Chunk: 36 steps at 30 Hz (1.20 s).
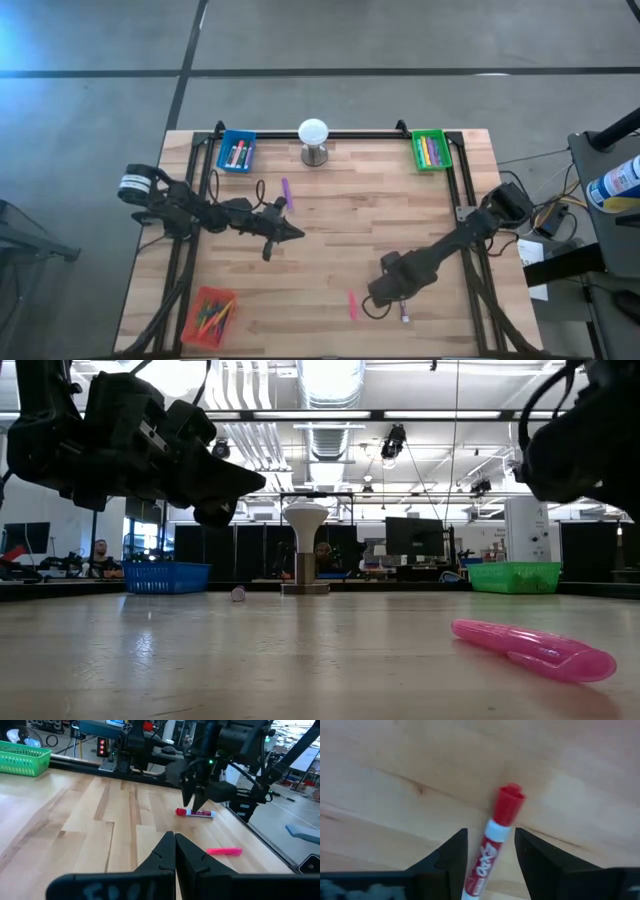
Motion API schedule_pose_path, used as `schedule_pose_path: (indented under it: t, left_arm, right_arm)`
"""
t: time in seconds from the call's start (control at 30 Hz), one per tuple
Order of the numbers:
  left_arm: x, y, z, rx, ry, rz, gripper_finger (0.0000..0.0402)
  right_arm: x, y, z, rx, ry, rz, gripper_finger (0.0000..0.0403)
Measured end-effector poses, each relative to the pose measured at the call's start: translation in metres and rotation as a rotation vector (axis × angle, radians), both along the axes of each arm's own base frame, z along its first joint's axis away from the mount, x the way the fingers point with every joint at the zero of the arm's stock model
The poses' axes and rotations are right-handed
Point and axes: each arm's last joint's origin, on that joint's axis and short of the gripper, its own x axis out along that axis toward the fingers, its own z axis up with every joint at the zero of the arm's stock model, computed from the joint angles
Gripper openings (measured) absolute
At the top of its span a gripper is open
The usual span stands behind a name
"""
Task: Pick & Place Markers
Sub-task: Put the red marker pen into the blue bin
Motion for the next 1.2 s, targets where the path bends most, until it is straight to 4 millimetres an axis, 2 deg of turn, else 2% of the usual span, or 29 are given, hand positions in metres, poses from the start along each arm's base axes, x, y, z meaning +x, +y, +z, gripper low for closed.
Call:
schedule_pose_path:
  t: [0.13,0.27,0.43,0.57,0.67,0.87,0.97,1.07,1.2]
  left_arm:
    - [0.000,0.000,0.000,-0.001,0.000,0.002,0.0000]
    - [0.000,0.001,0.000,0.001,0.000,0.027,0.0000]
    - [0.000,0.004,0.000,0.005,0.004,0.129,0.0000]
    - [0.000,0.004,0.000,0.002,0.003,0.137,0.0000]
    - [0.001,0.005,0.000,-0.015,0.004,0.152,0.0000]
    - [0.004,0.017,0.003,-0.062,-0.004,0.200,0.0000]
    - [0.008,0.020,0.007,-0.090,-0.018,0.214,0.0000]
    - [0.012,0.020,0.012,-0.088,-0.038,0.210,0.0000]
    - [0.018,0.020,0.016,-0.087,-0.043,0.204,0.0000]
  right_arm:
    - [-0.003,-0.002,-0.013,0.018,-0.026,-0.032,0.0142]
    - [-0.003,-0.003,-0.018,0.007,-0.059,-0.025,0.0120]
    - [-0.001,-0.002,-0.021,0.018,-0.121,0.061,0.0076]
    - [0.000,-0.003,-0.019,-0.001,-0.174,0.171,0.0054]
    - [0.001,-0.010,-0.008,-0.035,-0.243,0.237,0.0058]
    - [-0.002,-0.025,0.036,-0.174,-0.476,0.431,0.0072]
    - [-0.005,-0.041,0.053,-0.306,-0.588,0.526,0.0066]
    - [-0.005,-0.058,0.056,-0.425,-0.706,0.619,0.0062]
    - [0.001,-0.080,0.049,-0.526,-0.972,0.710,0.0061]
